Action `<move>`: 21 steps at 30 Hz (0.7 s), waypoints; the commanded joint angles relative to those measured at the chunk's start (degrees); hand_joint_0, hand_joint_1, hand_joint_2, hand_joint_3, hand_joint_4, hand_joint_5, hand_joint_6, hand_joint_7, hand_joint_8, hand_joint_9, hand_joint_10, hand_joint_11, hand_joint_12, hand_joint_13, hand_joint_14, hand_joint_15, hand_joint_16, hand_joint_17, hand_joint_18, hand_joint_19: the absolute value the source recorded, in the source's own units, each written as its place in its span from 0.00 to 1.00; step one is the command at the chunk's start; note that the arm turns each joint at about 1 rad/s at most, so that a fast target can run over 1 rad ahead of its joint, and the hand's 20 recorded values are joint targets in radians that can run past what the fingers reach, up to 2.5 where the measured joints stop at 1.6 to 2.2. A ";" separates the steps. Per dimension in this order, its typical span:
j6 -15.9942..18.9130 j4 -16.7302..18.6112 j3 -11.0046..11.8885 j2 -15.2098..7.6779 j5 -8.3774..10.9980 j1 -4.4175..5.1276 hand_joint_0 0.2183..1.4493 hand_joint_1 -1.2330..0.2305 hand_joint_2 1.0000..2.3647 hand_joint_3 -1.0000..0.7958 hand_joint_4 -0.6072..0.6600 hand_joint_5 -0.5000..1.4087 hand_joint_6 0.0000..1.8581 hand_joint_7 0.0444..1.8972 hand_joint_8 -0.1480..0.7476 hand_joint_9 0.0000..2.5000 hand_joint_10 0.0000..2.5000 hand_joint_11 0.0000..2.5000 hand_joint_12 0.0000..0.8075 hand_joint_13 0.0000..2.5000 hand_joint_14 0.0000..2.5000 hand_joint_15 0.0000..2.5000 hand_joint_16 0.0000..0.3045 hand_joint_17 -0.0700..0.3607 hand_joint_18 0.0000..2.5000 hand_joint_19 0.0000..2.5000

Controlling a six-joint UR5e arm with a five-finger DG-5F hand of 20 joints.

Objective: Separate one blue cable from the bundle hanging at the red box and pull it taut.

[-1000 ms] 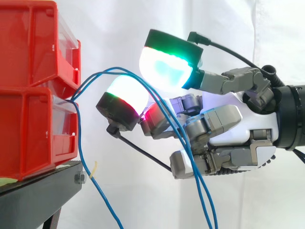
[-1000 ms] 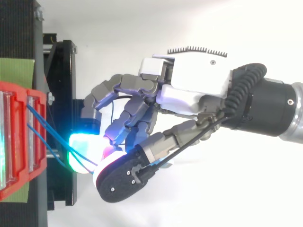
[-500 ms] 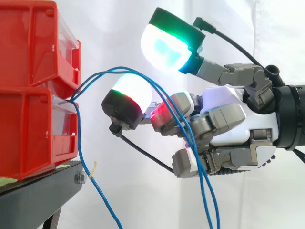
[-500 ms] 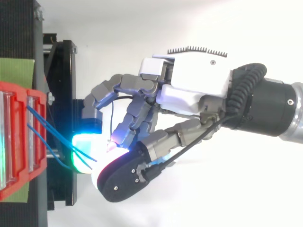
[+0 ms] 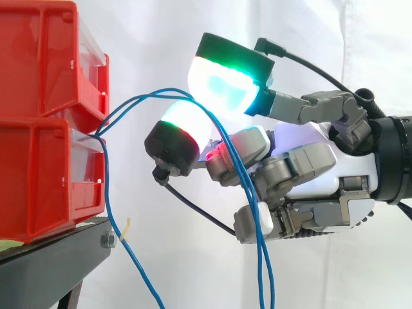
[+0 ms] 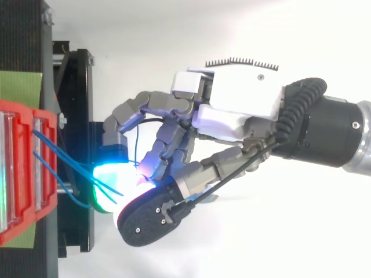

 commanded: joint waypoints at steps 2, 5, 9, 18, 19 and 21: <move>0.07 -0.01 -0.02 0.08 0.11 0.00 0.34 0.32 0.00 0.28 0.50 0.19 0.49 0.60 0.53 0.53 0.00 0.58 0.36 0.64 0.01 0.65 0.16 0.41 0.42 0.33; 0.07 -0.01 -0.02 -0.01 0.11 0.09 0.31 0.36 0.00 0.28 0.45 0.20 0.46 0.62 0.52 0.54 0.01 0.53 0.36 0.65 0.00 0.66 0.16 0.41 0.41 0.34; 0.24 -0.09 -0.02 -0.01 0.11 0.09 0.30 0.42 0.00 0.32 0.47 0.23 0.41 0.58 0.52 0.58 0.01 0.43 0.35 0.65 0.00 0.63 0.16 0.42 0.40 0.35; 0.33 -0.18 -0.02 -0.01 0.11 0.09 0.30 0.48 0.01 0.39 0.58 0.24 0.35 0.67 0.53 0.57 0.01 0.43 0.37 0.63 0.01 0.61 0.17 0.43 0.39 0.35; 0.33 -0.09 -0.02 -0.01 0.11 0.09 0.30 0.48 0.01 0.39 0.58 0.24 0.35 0.66 0.54 0.57 0.01 0.43 0.38 0.63 0.00 0.61 0.17 0.43 0.39 0.35; 0.33 -0.09 -0.02 -0.01 0.11 0.09 0.31 0.48 0.01 0.38 0.57 0.24 0.35 0.66 0.54 0.56 0.01 0.44 0.38 0.63 0.01 0.61 0.17 0.43 0.39 0.35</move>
